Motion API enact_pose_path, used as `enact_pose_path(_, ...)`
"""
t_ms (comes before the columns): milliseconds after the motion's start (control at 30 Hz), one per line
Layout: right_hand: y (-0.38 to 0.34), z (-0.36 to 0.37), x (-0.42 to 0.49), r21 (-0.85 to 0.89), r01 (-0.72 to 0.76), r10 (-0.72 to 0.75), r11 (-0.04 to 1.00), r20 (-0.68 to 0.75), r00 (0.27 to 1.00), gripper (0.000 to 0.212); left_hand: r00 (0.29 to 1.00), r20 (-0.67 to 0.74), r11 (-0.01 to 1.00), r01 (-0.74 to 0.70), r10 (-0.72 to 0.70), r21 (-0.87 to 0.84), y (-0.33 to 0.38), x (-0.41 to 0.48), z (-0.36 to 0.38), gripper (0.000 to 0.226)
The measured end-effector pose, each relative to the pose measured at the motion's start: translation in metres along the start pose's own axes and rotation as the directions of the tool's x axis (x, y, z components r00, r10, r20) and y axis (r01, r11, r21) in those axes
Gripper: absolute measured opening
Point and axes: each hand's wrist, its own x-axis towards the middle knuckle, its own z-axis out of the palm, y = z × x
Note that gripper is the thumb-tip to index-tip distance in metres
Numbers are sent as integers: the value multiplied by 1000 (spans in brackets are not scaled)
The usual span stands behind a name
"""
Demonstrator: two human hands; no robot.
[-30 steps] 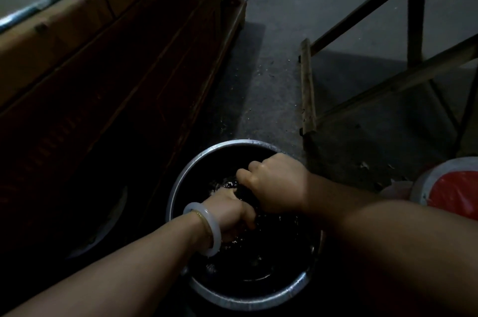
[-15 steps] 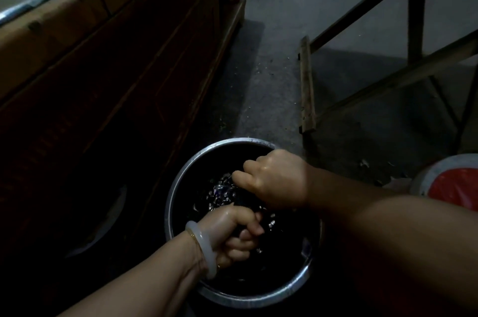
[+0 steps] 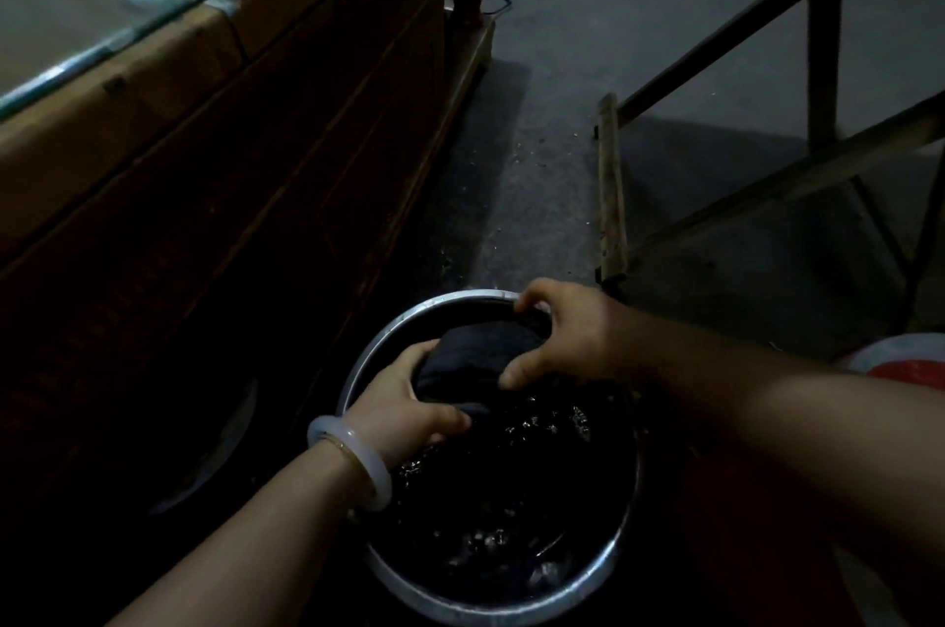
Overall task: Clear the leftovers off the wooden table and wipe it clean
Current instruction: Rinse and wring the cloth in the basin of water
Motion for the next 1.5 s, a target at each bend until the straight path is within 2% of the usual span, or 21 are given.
enact_pose_path(33,1,-2,-2,132,-62,60,989,20,998,65,999,-14,998,-50,50,35,-1,-1,-2,79)
enact_pose_path(100,0,-4,-3,255,-155,137,955,88,987,47,994,-15,993,-112,113,27,-3,-3,-5,81)
enact_pose_path(167,-1,-4,-4,302,-256,204,918,193,960,41,998,7,981,-59,61,-187,-2,-4,-4,69)
enact_pose_path(233,-2,-4,-5,340,-355,269,871,276,923,51,1000,15,939,10,-5,-345,3,-6,0,49)
enact_pose_path(300,-1,-6,-5,376,-385,284,843,296,912,67,998,-50,939,17,-36,-343,6,-5,3,38)
enact_pose_path(367,1,-10,-6,392,-370,265,842,298,917,82,993,-92,924,37,-77,-382,9,-5,5,33)
enact_pose_path(433,1,-11,-10,375,-349,260,859,267,928,83,991,-81,896,61,-108,-439,15,-8,7,35)
enact_pose_path(567,5,-8,-12,419,-288,206,861,231,951,66,995,-14,864,75,-95,-498,29,-10,9,32)
enact_pose_path(667,0,-14,-10,416,-233,135,879,251,959,59,999,-27,881,4,-19,-474,35,-9,11,33)
enact_pose_path(733,-2,-17,-8,436,-172,96,883,191,977,49,998,-44,906,-54,39,-420,38,-10,12,41)
enact_pose_path(800,-3,-19,-7,532,-140,64,835,158,985,37,997,-50,909,-72,56,-409,41,-11,13,44)
enact_pose_path(900,-8,-24,-9,700,-119,-14,704,182,983,29,999,-15,912,-54,52,-406,46,-14,17,41)
enact_pose_path(1033,-17,-32,-8,763,-48,-126,645,169,978,38,996,71,906,-11,46,-422,50,-16,22,28)
enact_pose_path(1133,-17,-34,-4,745,-63,-113,664,183,977,39,996,93,821,63,-13,-568,59,-15,25,39)
enact_pose_path(1233,-12,-28,-1,708,-132,-35,694,216,976,75,994,89,764,103,-59,-637,73,-14,30,45)
enact_pose_path(1267,-10,-24,0,701,-161,-13,695,237,972,81,993,83,752,117,-83,-649,76,-14,31,45)
enact_pose_path(1300,-10,-21,-1,701,-179,-12,691,258,966,72,991,71,748,132,-113,-651,80,-14,32,46)
enact_pose_path(1367,-14,-17,-4,701,-192,-17,687,280,960,33,983,24,771,157,-181,-617,84,-13,32,45)
enact_pose_path(1400,-16,-17,-6,699,-200,-16,687,290,957,22,976,-3,785,172,-216,-595,86,-14,33,44)
enact_pose_path(1500,-20,-15,-12,746,-232,-21,624,313,950,28,954,-106,789,165,-279,-591,96,-20,38,32)
